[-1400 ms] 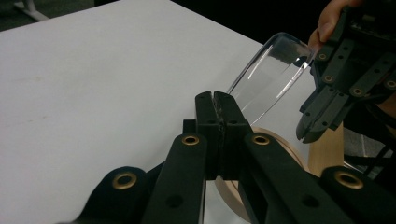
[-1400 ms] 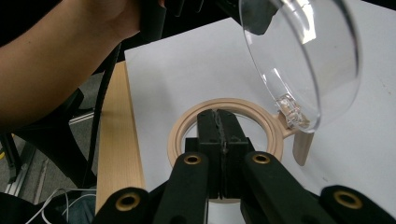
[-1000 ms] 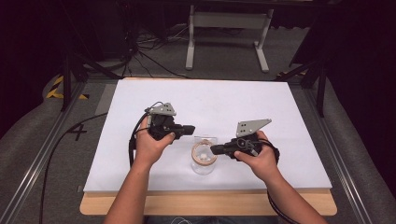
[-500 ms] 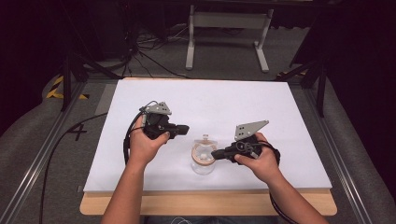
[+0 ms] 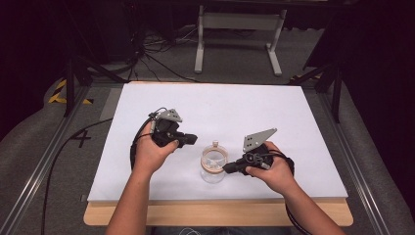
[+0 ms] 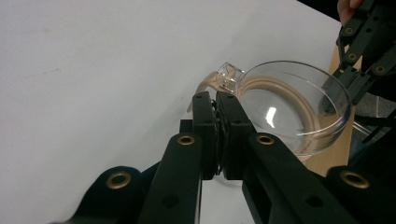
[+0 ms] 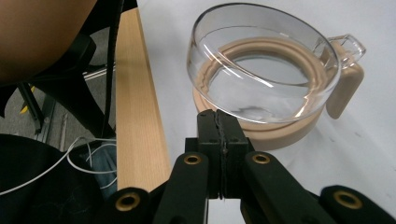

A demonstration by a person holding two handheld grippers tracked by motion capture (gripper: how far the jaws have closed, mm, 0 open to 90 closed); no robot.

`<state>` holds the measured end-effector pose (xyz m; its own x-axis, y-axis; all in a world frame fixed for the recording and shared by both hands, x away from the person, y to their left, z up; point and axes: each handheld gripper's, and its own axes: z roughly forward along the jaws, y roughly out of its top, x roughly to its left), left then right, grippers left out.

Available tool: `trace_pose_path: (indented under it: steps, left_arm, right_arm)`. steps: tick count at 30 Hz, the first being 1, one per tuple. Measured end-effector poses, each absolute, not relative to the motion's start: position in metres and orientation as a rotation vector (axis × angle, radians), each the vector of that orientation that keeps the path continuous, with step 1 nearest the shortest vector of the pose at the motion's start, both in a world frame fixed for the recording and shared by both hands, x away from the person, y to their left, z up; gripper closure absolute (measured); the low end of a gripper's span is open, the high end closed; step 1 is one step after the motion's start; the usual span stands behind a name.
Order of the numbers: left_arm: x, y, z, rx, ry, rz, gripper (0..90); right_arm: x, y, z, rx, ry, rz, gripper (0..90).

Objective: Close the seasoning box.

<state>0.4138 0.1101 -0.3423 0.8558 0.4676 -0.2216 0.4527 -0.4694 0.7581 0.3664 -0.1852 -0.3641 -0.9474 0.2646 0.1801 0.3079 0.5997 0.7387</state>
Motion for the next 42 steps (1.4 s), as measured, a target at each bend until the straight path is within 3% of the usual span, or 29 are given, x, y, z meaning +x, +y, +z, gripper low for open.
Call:
trace_pose_path:
  steps: [14,20,35,42]
  left_arm:
    - [0.414,0.110,-0.343,2.124,0.675,0.028,85.1]
    - [0.411,0.117,-0.342,2.118,0.702,0.052,80.3]
    - [0.405,0.140,-0.341,2.080,0.776,0.109,73.8]
    - [0.407,0.144,-0.343,2.070,0.803,0.127,70.9]
  right_arm:
    - [0.364,-0.188,-0.362,-0.477,-2.782,-1.256,90.0]
    - [0.364,-0.196,-0.350,-0.494,-2.770,-1.353,89.8]
    - [0.381,-0.247,-0.324,-0.740,-2.758,-1.611,69.0]
    - [0.392,-0.276,-0.328,-0.927,-2.798,-1.617,64.8]
